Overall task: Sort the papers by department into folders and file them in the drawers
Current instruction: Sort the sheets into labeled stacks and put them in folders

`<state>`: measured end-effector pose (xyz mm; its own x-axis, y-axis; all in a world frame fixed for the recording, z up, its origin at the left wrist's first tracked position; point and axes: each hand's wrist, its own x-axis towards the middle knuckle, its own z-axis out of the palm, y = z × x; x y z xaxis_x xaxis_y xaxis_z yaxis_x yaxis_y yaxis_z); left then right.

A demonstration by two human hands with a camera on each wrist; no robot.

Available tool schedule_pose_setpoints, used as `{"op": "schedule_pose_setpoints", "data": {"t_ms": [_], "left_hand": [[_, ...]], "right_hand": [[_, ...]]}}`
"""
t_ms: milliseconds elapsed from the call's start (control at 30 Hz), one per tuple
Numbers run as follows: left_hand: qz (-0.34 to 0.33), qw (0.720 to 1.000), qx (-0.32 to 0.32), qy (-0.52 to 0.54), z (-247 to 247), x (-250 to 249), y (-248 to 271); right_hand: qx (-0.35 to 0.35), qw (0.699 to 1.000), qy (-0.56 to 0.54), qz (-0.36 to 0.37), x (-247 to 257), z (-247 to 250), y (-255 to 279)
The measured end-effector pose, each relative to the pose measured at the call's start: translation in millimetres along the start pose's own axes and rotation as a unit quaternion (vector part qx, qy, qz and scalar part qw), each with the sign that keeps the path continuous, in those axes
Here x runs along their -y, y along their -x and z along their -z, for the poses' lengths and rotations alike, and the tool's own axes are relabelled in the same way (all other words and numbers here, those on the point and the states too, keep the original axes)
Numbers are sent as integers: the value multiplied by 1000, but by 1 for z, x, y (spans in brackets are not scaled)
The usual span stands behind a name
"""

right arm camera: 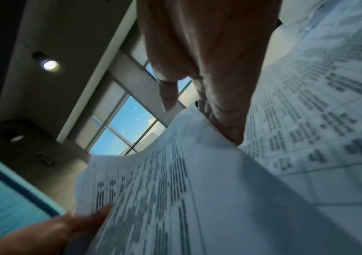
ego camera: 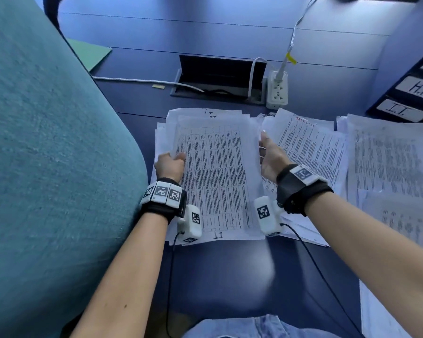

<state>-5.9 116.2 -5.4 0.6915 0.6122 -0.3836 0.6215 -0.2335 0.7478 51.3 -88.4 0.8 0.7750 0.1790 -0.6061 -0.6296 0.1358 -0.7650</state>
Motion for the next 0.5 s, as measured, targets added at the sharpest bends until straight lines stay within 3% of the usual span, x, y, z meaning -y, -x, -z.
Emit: {"op": "schedule_pose_setpoints", "data": {"t_ms": [200,333,400,500], "left_hand": [[5,1000,20,18,-14,-1,11],[-5,998,45,46,-23,0,23],[-38,994,83,56,-26,3,27],[-71,976,192,78,-33,7,35]], "right_hand": [[-26,975,207,83,-23,28,28],[-90,968,213,97,-40,48,36],[-132,961,212,117,-44,62,38],[-171,958,196,121,-46,81,40]]}}
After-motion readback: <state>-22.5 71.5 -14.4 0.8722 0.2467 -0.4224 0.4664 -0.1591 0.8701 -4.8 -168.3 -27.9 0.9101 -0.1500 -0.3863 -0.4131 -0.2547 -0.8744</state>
